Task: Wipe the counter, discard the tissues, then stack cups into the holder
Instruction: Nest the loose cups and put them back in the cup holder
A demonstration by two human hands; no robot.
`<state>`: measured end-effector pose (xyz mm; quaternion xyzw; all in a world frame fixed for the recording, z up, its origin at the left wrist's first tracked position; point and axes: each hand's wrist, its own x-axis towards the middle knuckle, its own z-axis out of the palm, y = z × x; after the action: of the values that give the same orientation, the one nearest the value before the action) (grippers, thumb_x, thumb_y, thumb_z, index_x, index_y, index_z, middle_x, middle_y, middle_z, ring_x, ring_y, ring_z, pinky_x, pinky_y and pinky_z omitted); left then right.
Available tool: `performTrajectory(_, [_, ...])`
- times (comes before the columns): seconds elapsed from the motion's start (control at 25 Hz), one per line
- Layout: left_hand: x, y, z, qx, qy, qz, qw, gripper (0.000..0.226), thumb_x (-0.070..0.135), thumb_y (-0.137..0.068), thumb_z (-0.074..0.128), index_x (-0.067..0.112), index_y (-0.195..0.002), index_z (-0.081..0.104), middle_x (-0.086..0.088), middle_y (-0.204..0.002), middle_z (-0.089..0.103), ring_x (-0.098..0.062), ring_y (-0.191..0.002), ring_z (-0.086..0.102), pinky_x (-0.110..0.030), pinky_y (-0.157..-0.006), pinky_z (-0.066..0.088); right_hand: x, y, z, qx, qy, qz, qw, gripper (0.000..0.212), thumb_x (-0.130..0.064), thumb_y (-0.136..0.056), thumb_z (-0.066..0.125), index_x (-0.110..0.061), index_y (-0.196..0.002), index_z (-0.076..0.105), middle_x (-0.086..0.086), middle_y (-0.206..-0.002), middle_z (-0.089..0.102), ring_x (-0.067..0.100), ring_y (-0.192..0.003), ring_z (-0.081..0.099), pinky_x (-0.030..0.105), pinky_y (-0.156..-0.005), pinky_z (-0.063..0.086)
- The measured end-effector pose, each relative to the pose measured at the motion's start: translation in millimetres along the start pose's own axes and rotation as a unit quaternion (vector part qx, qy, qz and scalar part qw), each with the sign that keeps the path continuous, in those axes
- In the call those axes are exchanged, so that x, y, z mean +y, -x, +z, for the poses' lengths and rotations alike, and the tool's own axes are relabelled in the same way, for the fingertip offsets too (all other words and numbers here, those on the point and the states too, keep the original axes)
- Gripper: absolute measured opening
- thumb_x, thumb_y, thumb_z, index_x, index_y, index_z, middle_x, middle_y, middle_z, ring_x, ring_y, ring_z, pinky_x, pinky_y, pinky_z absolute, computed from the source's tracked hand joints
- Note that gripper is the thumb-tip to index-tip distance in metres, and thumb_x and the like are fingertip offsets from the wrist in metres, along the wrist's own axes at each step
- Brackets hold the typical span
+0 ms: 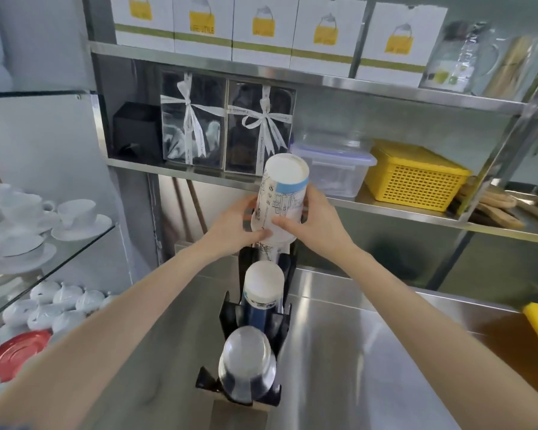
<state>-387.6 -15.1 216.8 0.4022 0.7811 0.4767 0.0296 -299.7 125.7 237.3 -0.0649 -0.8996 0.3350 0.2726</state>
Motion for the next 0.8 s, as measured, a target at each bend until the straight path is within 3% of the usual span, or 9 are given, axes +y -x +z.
performTrajectory(0.12, [-16.6, -7.8, 11.5, -0.014, -0.011, -0.01, 1.0, 0.065, 0.014, -0.076, 0.069, 0.014, -0.132, 0.035, -0.004, -0.13, 0.051, -0.009, -0.101, 0.048, -0.013, -0.077, 0.036, 17.6, -3.6, 10.4, -0.018, 0.001, 0.021, 1.0, 0.073, -0.029, -0.071, 0.073, -0.017, -0.132, 0.034, 0.008, -0.131, 0.048, 0.022, -0.119, 0.048, 0.046, -0.1, 0.044])
performTrajectory(0.32, [-38.8, -10.6, 22.2, -0.047, -0.056, -0.037, 0.997, 0.058, 0.02, -0.078, 0.067, 0.012, -0.129, 0.039, -0.008, -0.133, 0.052, -0.02, -0.114, 0.051, -0.021, -0.085, 0.035, 36.7, 3.0, 30.8, -0.047, 0.001, 0.054, 0.997, 0.072, -0.026, -0.071, 0.073, -0.017, -0.131, 0.033, 0.008, -0.131, 0.048, 0.022, -0.118, 0.048, 0.04, -0.1, 0.043])
performTrajectory(0.52, [-37.4, -6.1, 12.4, -0.055, -0.081, -0.033, 0.995, 0.068, 0.024, -0.08, 0.066, 0.016, -0.136, 0.029, -0.007, -0.14, 0.045, -0.021, -0.124, 0.045, -0.027, -0.098, 0.034, 40.7, 5.6, 35.1, -0.11, -0.002, 0.071, 0.991, 0.089, -0.034, -0.078, 0.066, -0.016, -0.143, 0.009, 0.009, -0.147, 0.028, 0.022, -0.133, 0.031, 0.038, -0.11, 0.031])
performTrajectory(0.68, [-24.8, 2.3, 3.8, -0.021, -0.139, 0.05, 0.989, 0.075, 0.022, -0.081, 0.063, 0.024, -0.14, 0.019, -0.001, -0.148, 0.033, -0.02, -0.13, 0.037, -0.028, -0.104, 0.028, 39.3, 21.0, 22.9, -0.012, 0.095, -0.038, 0.995, 0.074, -0.04, -0.082, 0.057, -0.018, -0.141, 0.018, 0.003, -0.15, 0.023, 0.019, -0.135, 0.026, 0.036, -0.11, 0.028])
performTrajectory(0.8, [-20.7, 7.4, 5.8, -0.018, -0.25, 0.089, 0.964, 0.065, 0.026, -0.084, 0.057, 0.024, -0.14, 0.023, 0.004, -0.151, 0.025, -0.022, -0.133, 0.031, -0.038, -0.111, 0.026, 38.6, 29.0, 23.9, -0.023, 0.177, -0.082, 0.981, 0.067, -0.039, -0.084, 0.055, -0.019, -0.14, 0.023, 0.0, -0.151, 0.024, 0.019, -0.136, 0.024, 0.037, -0.111, 0.025])
